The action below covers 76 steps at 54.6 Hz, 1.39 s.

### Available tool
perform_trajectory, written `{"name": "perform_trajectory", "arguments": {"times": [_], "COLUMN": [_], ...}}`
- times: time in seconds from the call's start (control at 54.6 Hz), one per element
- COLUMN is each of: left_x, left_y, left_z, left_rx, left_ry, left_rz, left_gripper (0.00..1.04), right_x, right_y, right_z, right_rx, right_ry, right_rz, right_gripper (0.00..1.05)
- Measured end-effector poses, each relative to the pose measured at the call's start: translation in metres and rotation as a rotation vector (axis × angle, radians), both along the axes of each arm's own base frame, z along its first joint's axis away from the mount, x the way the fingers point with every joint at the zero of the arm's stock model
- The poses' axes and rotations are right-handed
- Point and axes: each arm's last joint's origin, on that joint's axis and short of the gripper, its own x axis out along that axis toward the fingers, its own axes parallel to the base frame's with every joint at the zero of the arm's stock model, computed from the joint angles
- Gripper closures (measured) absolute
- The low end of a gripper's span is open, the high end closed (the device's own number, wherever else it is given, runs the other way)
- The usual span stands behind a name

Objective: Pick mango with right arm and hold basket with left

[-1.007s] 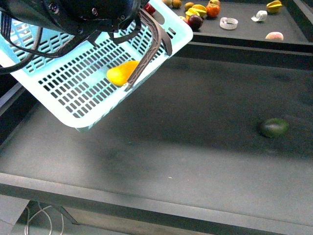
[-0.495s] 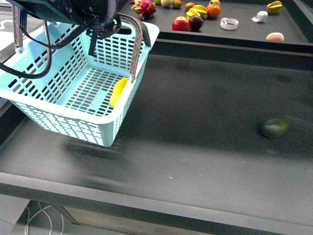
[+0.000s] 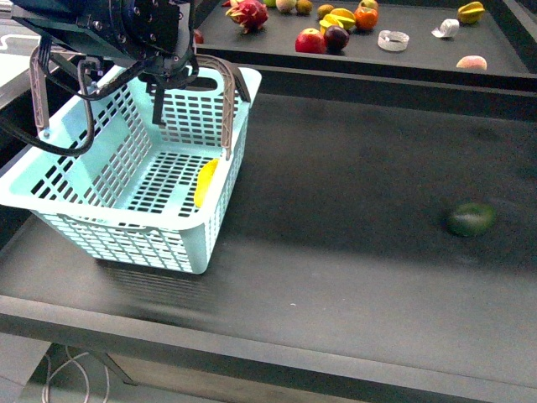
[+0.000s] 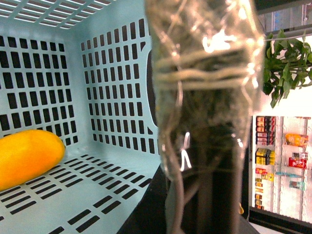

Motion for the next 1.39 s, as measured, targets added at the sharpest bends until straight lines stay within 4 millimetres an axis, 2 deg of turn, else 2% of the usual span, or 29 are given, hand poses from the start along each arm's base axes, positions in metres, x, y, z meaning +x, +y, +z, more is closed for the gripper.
{"name": "perform_trajectory", "arguments": {"times": [0.073,0.238,0.366,0.476,0.531,0.696,0.897,1.19,1.3,1.392], "left_x": [0.002,0.006,0.004,-0.007,-0.013,-0.034,-0.072,-0.158,-0.197,-0.222], "left_y": [0.003,0.006,0.007,0.012,0.015,0.023,0.04,0.084,0.095,0.098], "left_z": [0.0,0.004,0.002,-0.003,0.0,0.02,0.049,0.048,0.045,0.048], "left_rx": [-0.009,-0.012,-0.009,0.002,0.013,0.032,0.07,0.1,0.111,0.112], "left_ry": [0.012,0.019,0.024,0.027,0.024,-0.011,-0.068,-0.032,-0.008,-0.012], "left_rz": [0.012,0.023,0.031,0.037,0.033,0.041,0.058,0.16,0.217,0.241], "left_gripper": [0.99,0.7,0.45,0.16,0.07,0.08,0.08,0.08,0.08,0.08], "right_x": [0.0,0.0,0.0,0.0,0.0,0.0,0.0,0.0,0.0,0.0], "right_y": [0.0,0.0,0.0,0.0,0.0,0.0,0.0,0.0,0.0,0.0], "right_z": [0.0,0.0,0.0,0.0,0.0,0.0,0.0,0.0,0.0,0.0], "right_rx": [0.0,0.0,0.0,0.0,0.0,0.0,0.0,0.0,0.0,0.0], "right_ry": [0.0,0.0,0.0,0.0,0.0,0.0,0.0,0.0,0.0,0.0], "right_rz": [0.0,0.0,0.0,0.0,0.0,0.0,0.0,0.0,0.0,0.0], "right_gripper": [0.08,0.08,0.08,0.08,0.08,0.08,0.08,0.08,0.08,0.08]}}
